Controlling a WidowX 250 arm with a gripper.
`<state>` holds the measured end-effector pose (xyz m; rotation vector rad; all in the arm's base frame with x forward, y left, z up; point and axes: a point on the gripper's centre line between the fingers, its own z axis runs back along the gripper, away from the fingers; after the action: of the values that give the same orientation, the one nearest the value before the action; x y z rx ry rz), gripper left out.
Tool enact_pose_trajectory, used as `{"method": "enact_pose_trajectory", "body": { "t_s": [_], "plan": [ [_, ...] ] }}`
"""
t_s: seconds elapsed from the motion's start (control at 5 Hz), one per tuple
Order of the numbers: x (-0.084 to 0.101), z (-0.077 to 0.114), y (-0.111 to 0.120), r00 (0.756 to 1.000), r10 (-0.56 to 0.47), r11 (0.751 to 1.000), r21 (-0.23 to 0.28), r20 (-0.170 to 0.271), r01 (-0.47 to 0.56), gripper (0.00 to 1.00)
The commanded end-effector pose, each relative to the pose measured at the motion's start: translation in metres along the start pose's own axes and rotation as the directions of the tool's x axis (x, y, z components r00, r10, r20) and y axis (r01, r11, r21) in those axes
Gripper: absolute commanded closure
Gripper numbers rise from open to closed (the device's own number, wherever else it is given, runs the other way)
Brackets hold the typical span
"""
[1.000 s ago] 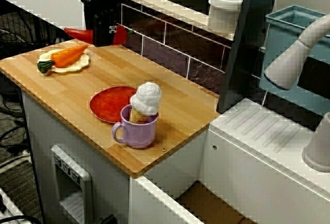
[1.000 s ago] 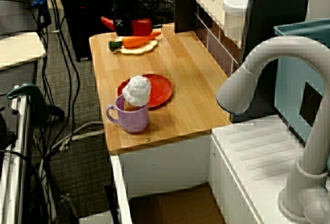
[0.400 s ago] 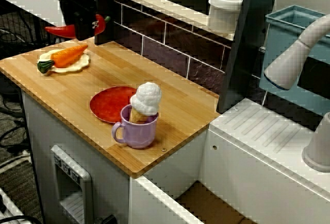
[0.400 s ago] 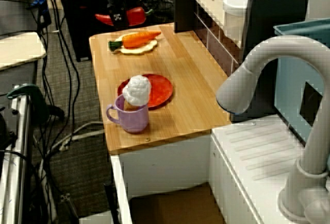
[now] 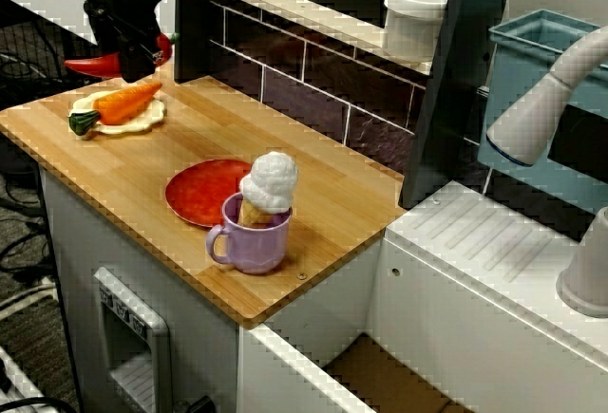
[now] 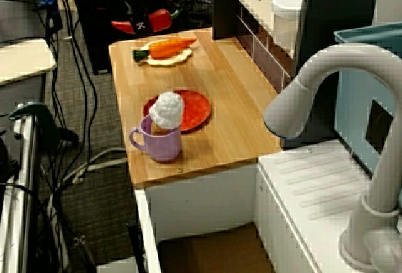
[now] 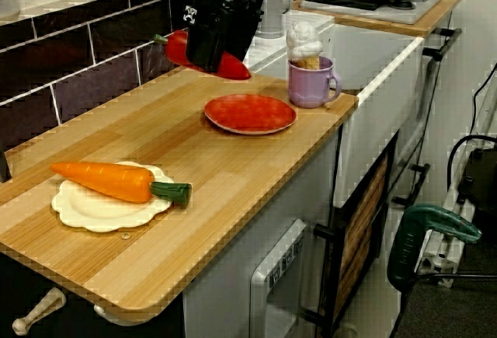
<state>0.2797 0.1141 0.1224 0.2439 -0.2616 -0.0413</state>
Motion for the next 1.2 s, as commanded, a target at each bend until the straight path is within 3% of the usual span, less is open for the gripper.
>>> {"method": "enact_pose_trajectory", "body": {
  "t_s": [0.0, 0.4, 0.8, 1.0],
  "plan": [
    [-0.028, -0.014, 0.003, 0.997, 0.061, 0.992, 0.106, 0.05, -0.066, 1.0],
    [-0.035, -0.022, 0.022, 0.993, 0.098, 0.988, 0.112, 0.06, -0.105, 1.0],
    [-0.028, -0.035, 0.037, 0.981, 0.19, 0.973, 0.129, 0.023, -0.192, 1.0],
    [-0.024, -0.038, 0.047, 0.963, 0.269, 0.956, 0.117, 0.006, -0.268, 1.0]
  ]
}}
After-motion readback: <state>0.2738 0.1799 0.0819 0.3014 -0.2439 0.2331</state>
